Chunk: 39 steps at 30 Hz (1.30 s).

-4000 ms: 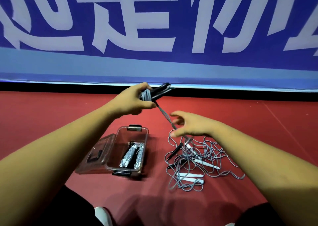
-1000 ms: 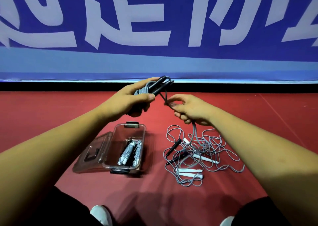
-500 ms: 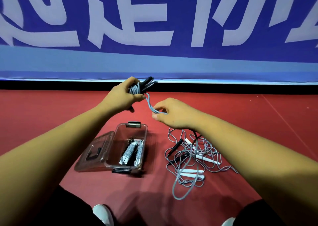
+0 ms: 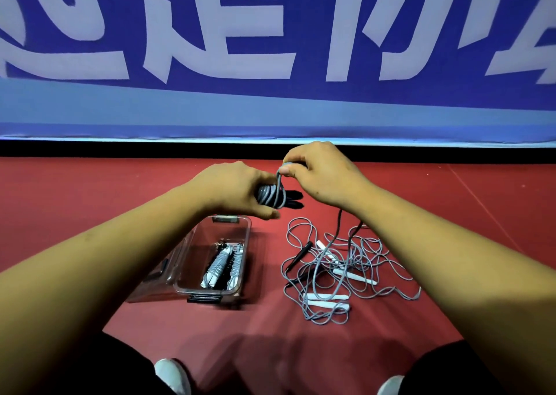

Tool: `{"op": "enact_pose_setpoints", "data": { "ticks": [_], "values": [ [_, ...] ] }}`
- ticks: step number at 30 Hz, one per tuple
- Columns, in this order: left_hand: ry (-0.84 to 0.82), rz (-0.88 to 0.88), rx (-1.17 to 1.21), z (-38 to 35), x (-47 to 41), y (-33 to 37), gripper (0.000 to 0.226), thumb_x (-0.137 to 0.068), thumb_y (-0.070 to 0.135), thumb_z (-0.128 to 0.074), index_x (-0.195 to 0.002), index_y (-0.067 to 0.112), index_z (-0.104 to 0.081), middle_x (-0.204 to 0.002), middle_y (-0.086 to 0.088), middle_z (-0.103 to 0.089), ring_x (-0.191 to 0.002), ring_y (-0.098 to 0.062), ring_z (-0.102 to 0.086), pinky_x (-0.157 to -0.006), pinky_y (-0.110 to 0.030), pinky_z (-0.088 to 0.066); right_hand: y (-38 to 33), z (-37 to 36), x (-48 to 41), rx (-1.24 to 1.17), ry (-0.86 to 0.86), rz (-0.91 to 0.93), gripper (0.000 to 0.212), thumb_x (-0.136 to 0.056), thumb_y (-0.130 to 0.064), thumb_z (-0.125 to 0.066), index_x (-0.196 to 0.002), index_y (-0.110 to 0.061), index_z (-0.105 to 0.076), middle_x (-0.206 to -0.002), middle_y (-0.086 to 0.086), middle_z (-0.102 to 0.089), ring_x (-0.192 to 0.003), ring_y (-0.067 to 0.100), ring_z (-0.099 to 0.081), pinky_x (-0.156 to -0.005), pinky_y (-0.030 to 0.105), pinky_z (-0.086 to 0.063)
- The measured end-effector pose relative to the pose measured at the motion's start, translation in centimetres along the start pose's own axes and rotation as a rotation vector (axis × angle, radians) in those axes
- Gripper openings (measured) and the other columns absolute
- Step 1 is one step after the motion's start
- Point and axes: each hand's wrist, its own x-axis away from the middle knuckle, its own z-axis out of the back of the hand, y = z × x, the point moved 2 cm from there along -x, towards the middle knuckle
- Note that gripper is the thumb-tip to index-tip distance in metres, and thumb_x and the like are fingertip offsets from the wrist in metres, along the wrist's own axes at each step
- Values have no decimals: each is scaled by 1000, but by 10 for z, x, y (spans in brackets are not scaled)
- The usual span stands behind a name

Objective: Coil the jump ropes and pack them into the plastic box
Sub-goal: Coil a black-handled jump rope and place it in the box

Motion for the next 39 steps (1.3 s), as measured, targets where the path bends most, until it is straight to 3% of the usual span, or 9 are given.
{"op": "enact_pose_setpoints", "data": {
  "ticks": [2, 9, 14, 20, 23, 27, 31, 35, 39],
  "values": [
    [-3, -13, -23, 2, 1, 7, 42, -71, 79, -61, -78, 40, -47, -56, 13, -46, -58, -11, -45, -59, -29, -34, 2, -1, 1, -10, -2, 5, 19, -92, -31, -60, -83, -18, -72, -69, -5, -60, -68, 17, -52, -65, 31, -42],
    [76, -12, -7, 2, 3, 9, 26, -82, 65, -58, -79, 41, -48, -56, 10, -47, -63, -18, -48, -58, -28, -33, 1, -2, -2, -147, 10, 1, 18, -91, -22, -62, -80, -15, -73, -65, 2, -61, -54, 7, -45, -58, 24, -34],
    [40, -53, 499, 1, 8, 6, 19, -80, 49, -65, -68, 37, -57, -51, 8, -55, -46, -8, -48, -51, -25, -36, 9, 1, -10, -267, 18, -50, 21, -93, -24, -62, -82, -9, -72, -66, 9, -63, -56, 12, -49, -59, 30, -41],
    [110, -58, 967, 11, 17, 6, 15, -93, 23, -61, -79, 21, -66, -70, -19, -62, -47, -24, -53, -42, -26, -41, 35, -9, 1, -606, -218, -295, 24, -96, -4, -51, -79, -13, -67, -52, 4, -47, -43, 13, -31, -44, 19, -23],
    [234, 72, 1096, 12, 13, 0, 15, -96, 22, -56, -85, 16, -63, -68, -17, -60, -45, -24, -49, -44, -22, -33, 25, -17, 3, -616, -190, -285, 30, -101, -25, -49, -78, -12, -62, -52, 3, -45, -40, 12, -33, -41, 20, -26],
    [295, 187, 1228, 9, 5, -6, 33, -98, 25, -53, -127, 41, -59, -68, -12, -62, -47, -25, -46, -47, -26, -30, 19, -23, 4, -561, -158, -258, 34, -104, -26, -41, -82, -9, -59, -55, 5, -47, -39, 10, -39, -42, 20, -33],
    [290, 253, 1186, 8, 3, -14, 25, -97, 21, -58, -118, 33, -65, -72, -13, -64, -48, -25, -49, -45, -23, -33, 11, -20, 8, -272, -232, -99, 19, -100, -25, -51, -94, -14, -66, -57, -7, -47, -44, 3, -39, -50, 20, -33],
    [193, 304, 1023, 3, 3, -22, 18, -93, 18, -67, -110, 22, -61, -79, -18, -67, -50, -25, -53, -37, -22, -38, 0, -18, 4, 3, -290, 47, 29, -94, -26, -59, -73, -7, -59, -63, 5, -53, -58, 19, -43, -59, 34, -35],
    [74, 191, 628, -5, -1, -21, 23, -88, 24, -71, -103, 27, -54, -80, -9, -69, -61, -27, -67, -58, -36, -58, -6, -19, 4, 135, -273, 87, 30, -93, -29, -57, -66, -17, -54, -60, -1, -52, -57, 20, -47, -58, 35, -39]
  ]
}}
